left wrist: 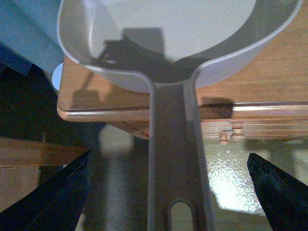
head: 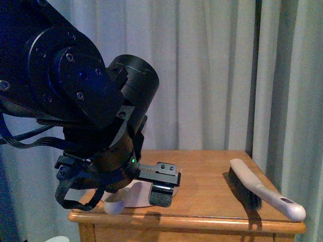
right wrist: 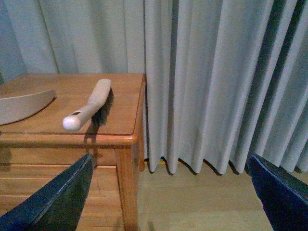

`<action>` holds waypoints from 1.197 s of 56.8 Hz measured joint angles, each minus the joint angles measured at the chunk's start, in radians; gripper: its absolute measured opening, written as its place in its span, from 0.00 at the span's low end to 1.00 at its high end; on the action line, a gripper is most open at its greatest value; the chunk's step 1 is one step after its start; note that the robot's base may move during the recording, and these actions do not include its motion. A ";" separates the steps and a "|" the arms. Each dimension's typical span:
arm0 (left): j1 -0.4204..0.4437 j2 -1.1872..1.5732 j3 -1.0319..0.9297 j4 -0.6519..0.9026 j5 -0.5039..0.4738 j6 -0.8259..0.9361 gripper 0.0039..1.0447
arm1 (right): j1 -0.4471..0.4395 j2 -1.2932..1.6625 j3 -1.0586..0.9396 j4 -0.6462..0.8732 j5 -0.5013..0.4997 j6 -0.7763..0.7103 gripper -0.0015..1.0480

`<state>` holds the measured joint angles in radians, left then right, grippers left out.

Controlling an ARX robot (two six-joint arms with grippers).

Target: Clean up trash

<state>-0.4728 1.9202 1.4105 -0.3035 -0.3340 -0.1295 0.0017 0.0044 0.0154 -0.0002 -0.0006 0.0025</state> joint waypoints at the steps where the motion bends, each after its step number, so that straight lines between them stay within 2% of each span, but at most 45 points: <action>1: 0.003 0.003 -0.003 0.002 0.000 0.002 0.93 | 0.000 0.000 0.000 0.000 0.000 0.000 0.93; 39: 0.013 0.063 0.010 0.023 0.012 0.025 0.92 | 0.000 0.000 0.000 0.000 0.000 0.000 0.93; 62: 0.016 0.062 0.014 0.029 0.014 0.051 0.30 | 0.000 0.000 0.000 0.000 0.000 0.000 0.93; 68: 0.016 0.058 0.013 0.034 0.019 0.055 0.27 | 0.000 0.000 0.000 0.000 0.000 0.000 0.93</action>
<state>-0.4572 1.9781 1.4239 -0.2695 -0.3145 -0.0742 0.0017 0.0044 0.0154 -0.0002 -0.0006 0.0025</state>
